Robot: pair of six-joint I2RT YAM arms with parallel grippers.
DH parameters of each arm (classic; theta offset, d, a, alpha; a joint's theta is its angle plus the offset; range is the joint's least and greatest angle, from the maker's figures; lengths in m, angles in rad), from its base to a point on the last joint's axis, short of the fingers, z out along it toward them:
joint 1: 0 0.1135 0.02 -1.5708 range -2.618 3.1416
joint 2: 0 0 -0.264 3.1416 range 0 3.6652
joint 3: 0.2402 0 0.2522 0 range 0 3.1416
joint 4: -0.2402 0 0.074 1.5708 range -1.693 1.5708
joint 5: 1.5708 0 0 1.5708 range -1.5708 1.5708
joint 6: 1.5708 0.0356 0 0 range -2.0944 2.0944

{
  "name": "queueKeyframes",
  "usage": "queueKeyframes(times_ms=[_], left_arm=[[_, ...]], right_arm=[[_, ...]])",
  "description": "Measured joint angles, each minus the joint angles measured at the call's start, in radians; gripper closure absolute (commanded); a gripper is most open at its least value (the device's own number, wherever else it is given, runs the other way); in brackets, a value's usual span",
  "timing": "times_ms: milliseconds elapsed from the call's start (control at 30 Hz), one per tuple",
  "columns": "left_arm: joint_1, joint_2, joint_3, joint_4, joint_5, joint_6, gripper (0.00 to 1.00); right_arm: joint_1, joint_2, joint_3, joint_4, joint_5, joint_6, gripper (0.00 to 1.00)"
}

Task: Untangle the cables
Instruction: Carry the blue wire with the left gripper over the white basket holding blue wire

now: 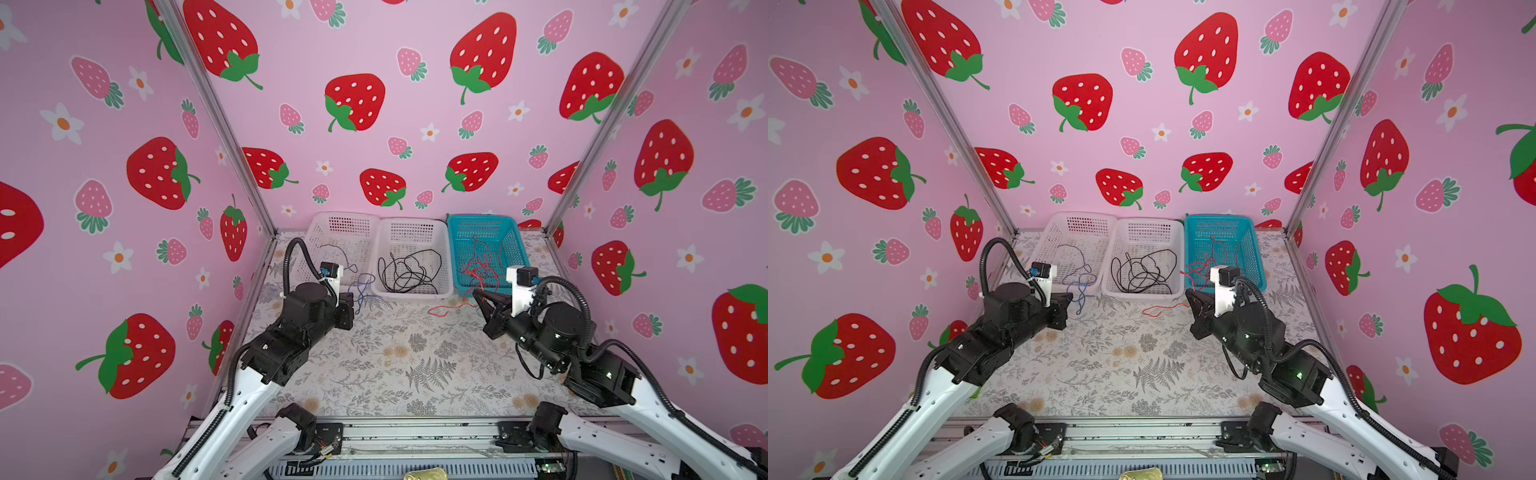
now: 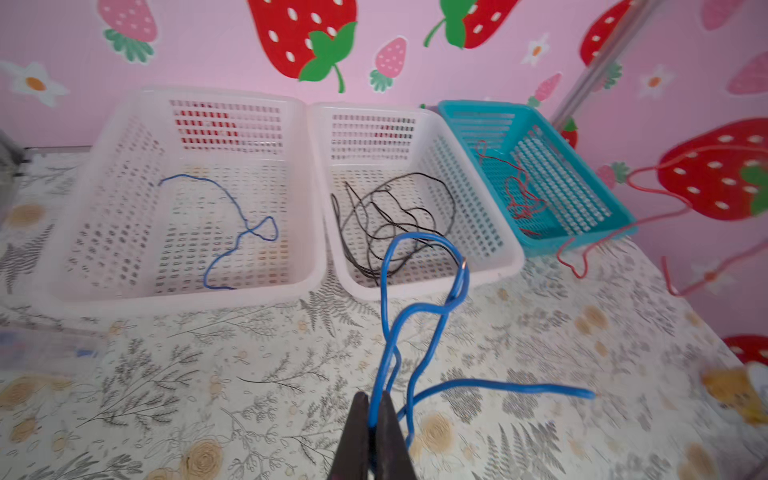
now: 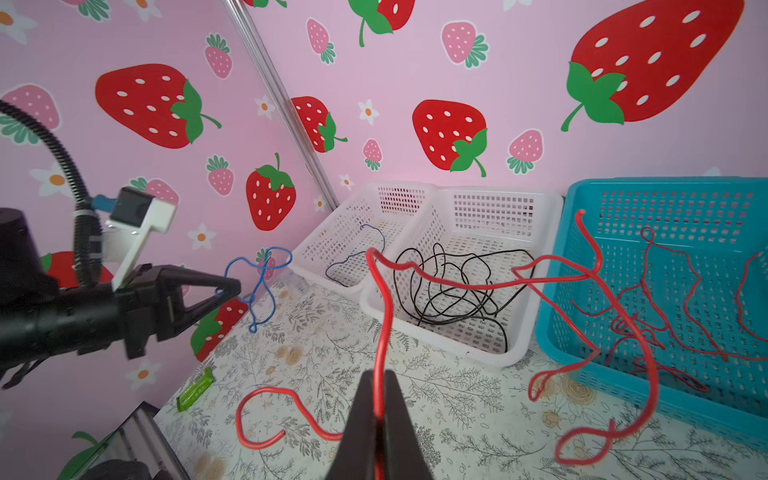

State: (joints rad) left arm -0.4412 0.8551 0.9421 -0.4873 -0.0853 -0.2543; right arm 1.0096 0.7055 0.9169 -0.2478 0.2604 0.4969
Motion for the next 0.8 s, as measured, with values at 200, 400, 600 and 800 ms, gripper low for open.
queueKeyframes(times_ms=[200,400,600,800], left_arm=[[0.161,0.155,0.043,0.082,-0.004,-0.087,1.00],[0.245,0.344,0.117,0.148,0.025,-0.151,1.00],[0.310,0.529,0.195,0.176,0.046,-0.200,1.00],[0.325,0.673,0.260,0.177,0.068,-0.213,0.98]], right_arm=[[0.000,-0.007,0.000,0.014,-0.069,-0.005,1.00],[0.000,-0.007,0.001,0.023,-0.126,-0.007,1.00],[0.000,-0.008,0.001,0.034,-0.178,-0.014,1.00],[0.000,-0.010,0.000,0.046,-0.216,-0.020,1.00]])
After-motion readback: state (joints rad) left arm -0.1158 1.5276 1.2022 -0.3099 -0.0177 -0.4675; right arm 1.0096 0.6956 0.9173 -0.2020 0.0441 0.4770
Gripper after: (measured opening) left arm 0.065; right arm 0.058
